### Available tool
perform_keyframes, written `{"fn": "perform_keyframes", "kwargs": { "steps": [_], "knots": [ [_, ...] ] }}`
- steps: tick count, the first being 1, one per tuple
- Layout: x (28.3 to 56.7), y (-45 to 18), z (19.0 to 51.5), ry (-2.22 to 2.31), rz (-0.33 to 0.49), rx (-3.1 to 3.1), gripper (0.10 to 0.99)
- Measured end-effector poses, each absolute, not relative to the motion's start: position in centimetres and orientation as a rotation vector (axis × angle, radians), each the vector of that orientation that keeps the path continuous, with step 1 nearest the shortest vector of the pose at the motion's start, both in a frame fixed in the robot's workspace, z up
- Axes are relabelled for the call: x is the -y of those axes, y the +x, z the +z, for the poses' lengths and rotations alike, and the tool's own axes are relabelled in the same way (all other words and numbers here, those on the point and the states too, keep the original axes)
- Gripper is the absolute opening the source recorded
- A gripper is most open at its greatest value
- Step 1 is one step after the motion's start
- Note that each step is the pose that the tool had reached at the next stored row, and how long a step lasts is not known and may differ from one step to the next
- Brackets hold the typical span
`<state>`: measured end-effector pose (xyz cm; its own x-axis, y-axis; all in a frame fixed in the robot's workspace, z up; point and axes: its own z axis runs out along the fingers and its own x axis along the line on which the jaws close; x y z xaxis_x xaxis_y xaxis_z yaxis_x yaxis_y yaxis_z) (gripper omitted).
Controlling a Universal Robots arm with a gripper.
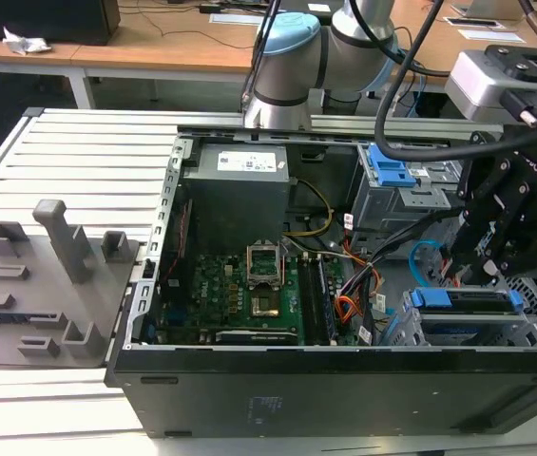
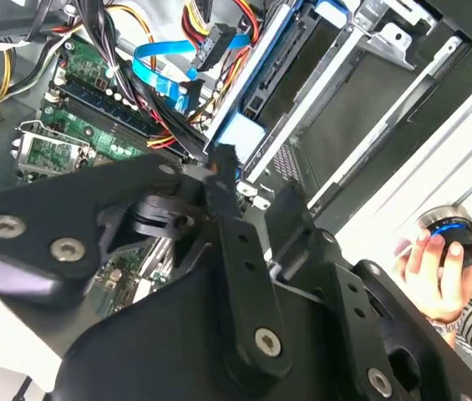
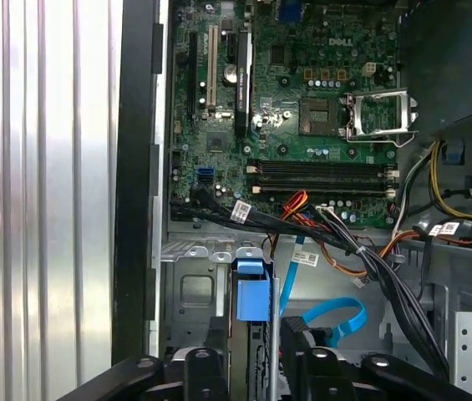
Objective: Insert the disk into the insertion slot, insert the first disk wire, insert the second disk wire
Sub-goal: 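Insert the disk into the insertion slot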
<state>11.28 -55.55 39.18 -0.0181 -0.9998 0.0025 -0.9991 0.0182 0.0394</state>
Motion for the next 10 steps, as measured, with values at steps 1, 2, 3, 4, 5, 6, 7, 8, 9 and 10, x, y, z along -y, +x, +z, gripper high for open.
{"fn": "perform_keyframes", "kwargs": {
  "steps": [1, 2, 3, 4, 5, 6, 7, 8, 9, 10],
  "knots": [
    [55.55, 11.27, 39.17, 2.18, -0.041, 2.22, 0.361],
    [55.55, 11.27, 39.16, 2.18, -0.041, 2.22, 0.298],
    [55.55, 11.28, 39.16, 2.18, -0.041, 2.22, 0.239],
    [55.55, 11.27, 39.15, 2.18, -0.041, 2.22, 0.18],
    [55.55, 11.28, 39.14, 2.18, -0.041, 2.22, 0.118],
    [55.55, 11.28, 39.13, 2.18, -0.041, 2.22, 0.106],
    [55.55, 11.27, 39.13, 2.18, -0.041, 2.22, 0.106],
    [55.55, 11.28, 39.12, 2.18, -0.041, 2.22, 0.106],
    [55.55, 11.28, 39.12, 2.18, -0.041, 2.22, 0.106],
    [55.55, 11.28, 39.11, 2.18, -0.041, 2.22, 0.106]
  ]
}}
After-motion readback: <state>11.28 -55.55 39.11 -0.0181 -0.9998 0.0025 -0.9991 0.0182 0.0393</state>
